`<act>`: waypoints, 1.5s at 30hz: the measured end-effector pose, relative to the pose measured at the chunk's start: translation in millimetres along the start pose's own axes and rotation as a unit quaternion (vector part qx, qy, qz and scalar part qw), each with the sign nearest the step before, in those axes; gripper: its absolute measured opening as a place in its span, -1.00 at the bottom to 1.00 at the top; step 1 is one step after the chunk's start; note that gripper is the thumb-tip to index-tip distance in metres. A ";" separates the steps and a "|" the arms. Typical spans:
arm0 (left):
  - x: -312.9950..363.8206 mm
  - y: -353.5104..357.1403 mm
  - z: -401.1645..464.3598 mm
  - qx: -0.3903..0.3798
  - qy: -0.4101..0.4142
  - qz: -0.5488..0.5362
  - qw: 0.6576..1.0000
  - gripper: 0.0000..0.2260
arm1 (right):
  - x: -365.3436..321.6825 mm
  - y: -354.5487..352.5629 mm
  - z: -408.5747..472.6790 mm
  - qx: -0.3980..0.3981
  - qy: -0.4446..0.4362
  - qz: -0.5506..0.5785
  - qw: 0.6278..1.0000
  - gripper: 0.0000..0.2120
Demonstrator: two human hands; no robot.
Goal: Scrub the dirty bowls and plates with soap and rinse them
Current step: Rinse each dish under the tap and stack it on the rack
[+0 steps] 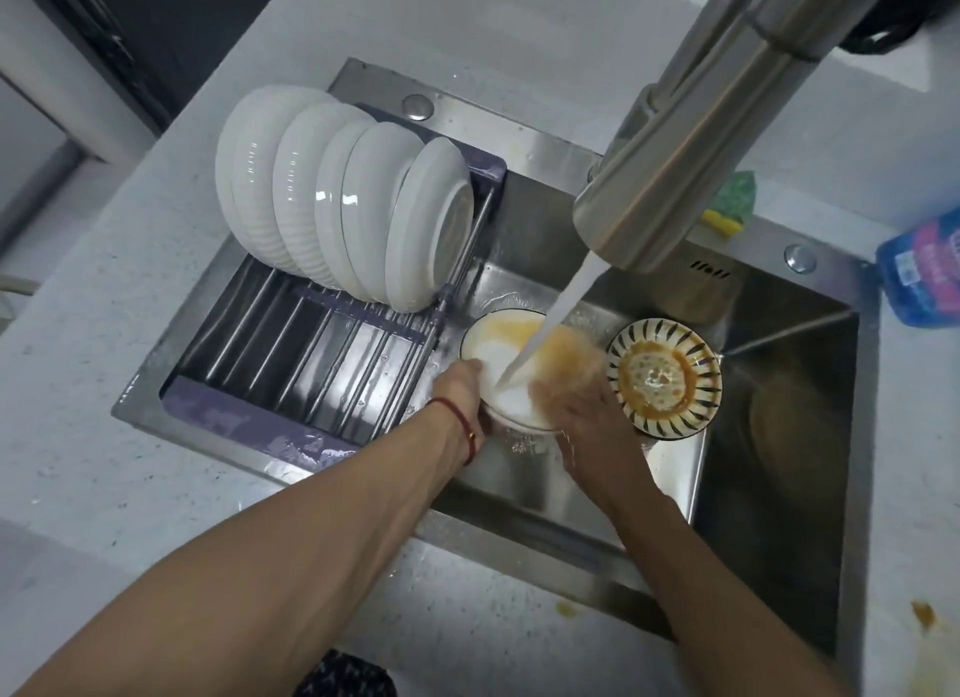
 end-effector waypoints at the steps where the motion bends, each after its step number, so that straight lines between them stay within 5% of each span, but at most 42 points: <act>1: 5.2 6.4 1.5 -0.008 0.011 0.004 1.000 -0.71 | -3.1 -2.8 6.3 -0.009 0.025 0.025 0.999 -0.38; 5: 18.0 40.3 -15.1 -0.054 0.104 0.093 0.989 -0.51 | -10.9 -8.1 18.6 -0.081 0.229 0.205 0.948 -0.72; 9: 18.2 47.9 -22.2 -0.070 0.136 0.174 0.973 -0.52 | -2.2 -5.9 14.2 -0.113 0.407 0.412 0.807 -0.83; 13: 15.2 17.7 -3.2 -0.032 0.098 0.214 0.971 -0.50 | -4.9 -5.3 10.7 -0.143 0.474 0.575 0.651 -0.75; 17: 1.3 -14.7 12.2 -0.004 0.039 0.228 0.973 -0.59 | 7.2 2.2 28.6 -0.145 0.506 0.609 0.594 -0.66; 21: -10.2 -24.2 12.0 -0.004 -0.029 0.096 0.995 -0.57 | 20.9 15.7 47.1 -0.151 0.516 0.576 0.616 -0.56; 26: -17.6 -24.3 17.0 0.025 -0.048 0.001 0.999 -0.67 | 15.0 16.7 61.6 -0.089 0.521 0.487 0.695 -0.55; 31: -30.7 -22.7 9.6 0.021 -0.075 -0.058 0.995 -0.64 | -38.0 5.9 51.3 -0.069 0.426 0.182 0.884 -0.34; 33: -39.6 -23.8 8.4 0.014 -0.104 -0.056 0.993 -0.62 | -54.5 7.9 43.5 -0.104 0.375 0.011 0.921 -0.31; 36: -52.9 -22.6 25.9 0.024 -0.098 -0.060 0.993 -0.58 | -46.1 -3.0 48.5 -0.098 0.352 -0.056 0.929 -0.30; 39: -53.9 -14.6 33.7 0.024 -0.080 -0.095 0.992 -0.10 | -14.2 24.2 64.4 -0.279 0.339 -0.009 0.899 -0.34; 42: -15.6 -14.9 -16.5 0.064 -0.023 -0.108 0.992 -0.40 | 12.9 44.2 70.9 -0.367 0.342 -0.007 0.865 -0.40; 45: -1.8 -12.7 -23.4 0.063 0.034 -0.045 0.996 -0.38 | 3.4 52.6 66.4 -0.367 0.367 0.091 0.850 -0.39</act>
Point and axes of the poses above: each hand's wrist, its own z-axis towards the middle knuckle, its own y-axis out of the palm, x = y × z, the point moved 9 cm from there along z, towards the middle knuckle, and after that the axes turned 7 degrees about y, right-handed, at the moved point
